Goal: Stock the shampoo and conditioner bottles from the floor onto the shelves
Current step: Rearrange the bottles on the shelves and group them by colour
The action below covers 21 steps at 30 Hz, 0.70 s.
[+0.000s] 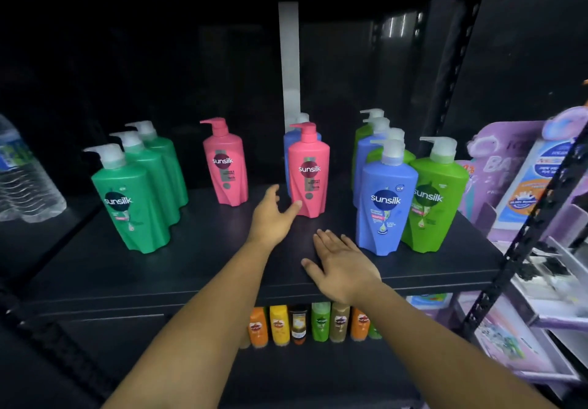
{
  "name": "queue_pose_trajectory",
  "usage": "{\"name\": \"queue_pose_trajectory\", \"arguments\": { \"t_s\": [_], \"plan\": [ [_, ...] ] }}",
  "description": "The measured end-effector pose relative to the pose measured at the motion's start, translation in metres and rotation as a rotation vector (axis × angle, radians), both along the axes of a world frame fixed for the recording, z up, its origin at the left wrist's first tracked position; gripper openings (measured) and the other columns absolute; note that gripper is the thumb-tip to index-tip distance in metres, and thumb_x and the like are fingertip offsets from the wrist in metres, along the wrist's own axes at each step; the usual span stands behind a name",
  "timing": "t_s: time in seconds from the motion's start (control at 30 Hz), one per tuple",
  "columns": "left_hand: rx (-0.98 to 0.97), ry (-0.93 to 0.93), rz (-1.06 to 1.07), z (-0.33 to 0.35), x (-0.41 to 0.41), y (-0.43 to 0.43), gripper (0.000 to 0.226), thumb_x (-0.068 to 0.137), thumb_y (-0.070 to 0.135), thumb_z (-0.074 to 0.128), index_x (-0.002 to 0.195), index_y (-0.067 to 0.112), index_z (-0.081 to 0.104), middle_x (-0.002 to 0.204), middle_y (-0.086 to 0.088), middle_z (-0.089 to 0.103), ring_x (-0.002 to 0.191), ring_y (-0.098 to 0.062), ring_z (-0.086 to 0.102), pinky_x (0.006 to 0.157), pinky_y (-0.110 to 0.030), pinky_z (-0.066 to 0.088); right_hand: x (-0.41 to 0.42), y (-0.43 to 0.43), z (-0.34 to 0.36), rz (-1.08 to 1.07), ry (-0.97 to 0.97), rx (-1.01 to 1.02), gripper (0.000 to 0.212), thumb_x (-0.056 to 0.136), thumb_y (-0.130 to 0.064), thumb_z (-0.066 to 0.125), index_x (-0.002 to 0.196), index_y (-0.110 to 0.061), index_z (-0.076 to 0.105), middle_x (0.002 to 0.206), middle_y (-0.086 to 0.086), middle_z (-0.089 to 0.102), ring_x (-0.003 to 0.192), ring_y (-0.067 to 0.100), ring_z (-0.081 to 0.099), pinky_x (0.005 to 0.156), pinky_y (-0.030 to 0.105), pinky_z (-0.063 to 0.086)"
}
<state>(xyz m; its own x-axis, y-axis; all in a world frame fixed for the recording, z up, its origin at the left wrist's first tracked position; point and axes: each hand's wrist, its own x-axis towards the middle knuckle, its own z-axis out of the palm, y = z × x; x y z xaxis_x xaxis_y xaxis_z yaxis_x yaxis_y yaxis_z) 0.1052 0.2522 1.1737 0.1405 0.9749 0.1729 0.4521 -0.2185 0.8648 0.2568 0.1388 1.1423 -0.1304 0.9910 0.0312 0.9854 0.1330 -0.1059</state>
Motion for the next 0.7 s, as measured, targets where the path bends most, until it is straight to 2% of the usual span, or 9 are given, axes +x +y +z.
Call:
{"name": "queue_pose_trajectory", "arguments": {
  "t_s": [0.07,0.13,0.2,0.3,0.4,0.53,0.7],
  "plan": [
    [0.017,-0.075,0.014,0.001,0.013,0.009,0.083,0.087,0.049,0.078,0.154,0.021,0.038,0.135,-0.003,0.057,0.126,-0.018,0.056,0.109,-0.037,0.047,0.0,-0.001,0.0,-0.001,0.0,-0.004,0.078,0.101,-0.063,0.013,0.162,-0.014,0.008,0.17,0.0,0.005,0.156,0.011,-0.002,0.127,0.036,-0.002],
    [0.053,-0.12,0.03,-0.002,0.026,0.017,0.073,0.083,0.053,0.08,0.142,0.025,0.048,0.122,0.005,0.063,0.114,-0.013,0.063,0.103,-0.038,0.052,0.0,-0.001,-0.001,-0.003,-0.009,-0.002,0.079,0.101,-0.063,0.012,0.162,-0.014,0.008,0.17,0.0,0.005,0.156,0.011,-0.002,0.127,0.037,-0.001],
    [0.07,-0.163,0.055,-0.006,0.036,0.021,0.07,0.073,0.06,0.082,0.129,0.031,0.053,0.117,0.007,0.067,0.107,-0.01,0.065,0.097,-0.038,0.055,0.0,0.0,-0.001,-0.003,-0.02,-0.007,0.079,0.101,-0.063,0.011,0.162,-0.014,0.008,0.17,0.0,0.004,0.156,0.011,-0.002,0.127,0.039,0.0],
    [0.072,-0.184,0.062,-0.01,0.045,0.022,0.078,0.06,0.06,0.089,0.121,0.035,0.047,0.119,0.005,0.065,0.106,-0.01,0.065,0.091,-0.032,0.055,0.0,0.002,-0.003,0.001,-0.026,-0.002,0.079,0.1,-0.063,0.011,0.162,-0.014,0.008,0.17,0.0,0.004,0.156,0.011,-0.002,0.127,0.039,0.0],
    [0.095,-0.135,0.067,-0.011,0.049,0.024,0.083,0.06,0.054,0.091,0.123,0.031,0.043,0.12,0.003,0.062,0.106,-0.016,0.064,0.089,-0.036,0.056,0.002,0.003,-0.004,0.003,-0.029,0.003,0.079,0.1,-0.063,0.01,0.162,-0.015,0.008,0.17,0.0,0.005,0.156,0.012,-0.001,0.127,0.039,0.0],
    [0.131,-0.065,0.059,-0.012,0.05,0.022,0.076,0.074,0.044,0.088,0.129,0.023,0.04,0.123,0.001,0.059,0.107,-0.02,0.064,0.089,-0.039,0.056,0.002,0.003,-0.003,0.007,-0.023,0.001,0.079,0.1,-0.063,0.01,0.162,-0.015,0.008,0.17,0.0,0.004,0.156,0.011,-0.002,0.127,0.039,0.0],
    [0.156,0.001,-0.008,-0.016,0.03,0.006,0.079,0.078,0.045,0.084,0.137,0.024,0.036,0.127,0.003,0.06,0.11,-0.019,0.064,0.093,-0.039,0.054,0.002,0.001,-0.001,0.014,-0.011,-0.014,0.08,0.099,-0.066,0.008,0.162,-0.016,0.006,0.17,-0.001,0.004,0.156,0.01,-0.002,0.127,0.038,0.0]
  ]
}}
